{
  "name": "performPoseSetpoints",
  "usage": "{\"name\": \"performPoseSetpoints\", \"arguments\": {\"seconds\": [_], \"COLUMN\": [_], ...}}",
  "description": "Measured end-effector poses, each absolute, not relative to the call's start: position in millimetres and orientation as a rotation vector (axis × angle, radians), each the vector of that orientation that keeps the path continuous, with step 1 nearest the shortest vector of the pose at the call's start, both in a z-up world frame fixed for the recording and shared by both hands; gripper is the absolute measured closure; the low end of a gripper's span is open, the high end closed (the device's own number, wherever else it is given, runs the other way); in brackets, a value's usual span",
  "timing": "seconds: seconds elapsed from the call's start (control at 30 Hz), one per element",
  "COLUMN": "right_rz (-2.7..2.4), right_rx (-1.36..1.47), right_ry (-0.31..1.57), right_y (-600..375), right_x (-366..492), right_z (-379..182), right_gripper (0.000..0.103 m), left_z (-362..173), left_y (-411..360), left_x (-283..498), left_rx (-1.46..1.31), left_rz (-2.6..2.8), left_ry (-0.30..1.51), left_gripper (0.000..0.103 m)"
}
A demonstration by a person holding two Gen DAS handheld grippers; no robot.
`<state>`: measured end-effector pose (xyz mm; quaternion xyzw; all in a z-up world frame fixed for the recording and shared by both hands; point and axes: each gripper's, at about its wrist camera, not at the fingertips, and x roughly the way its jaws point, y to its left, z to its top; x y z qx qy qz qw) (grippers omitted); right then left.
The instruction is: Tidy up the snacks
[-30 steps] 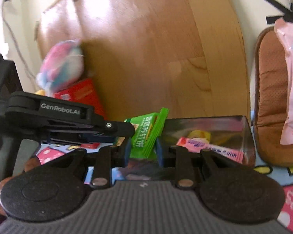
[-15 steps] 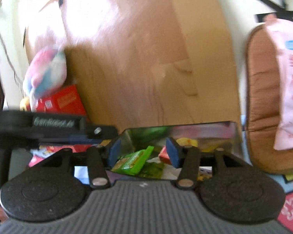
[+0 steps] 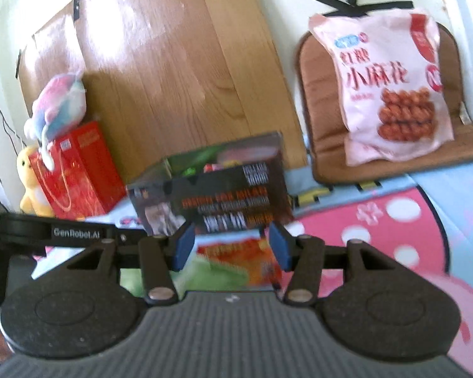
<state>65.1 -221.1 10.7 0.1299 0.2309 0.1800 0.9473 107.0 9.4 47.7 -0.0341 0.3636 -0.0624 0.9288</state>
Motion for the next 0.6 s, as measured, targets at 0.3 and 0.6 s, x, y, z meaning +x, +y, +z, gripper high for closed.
{"name": "performPoseSetpoints", "arguments": {"seconds": [0.3, 0.6], "right_rz": [0.369, 0.379], "right_rx": [0.274, 0.254], "right_ry": [0.506, 0.554], "right_y": [-224.0, -212.7], "right_x": [41.9, 30.0], "right_z": [1.3, -5.7], "right_gripper": [0.048, 0.044], "left_z": [45.8, 36.2], "left_y": [10.0, 16.3], "left_x": [74.6, 62.8], "left_rx": [-0.017, 0.022], "left_rz": [-0.063, 0.001], "left_ry": [0.731, 0.731], "left_gripper": [0.06, 0.057]}}
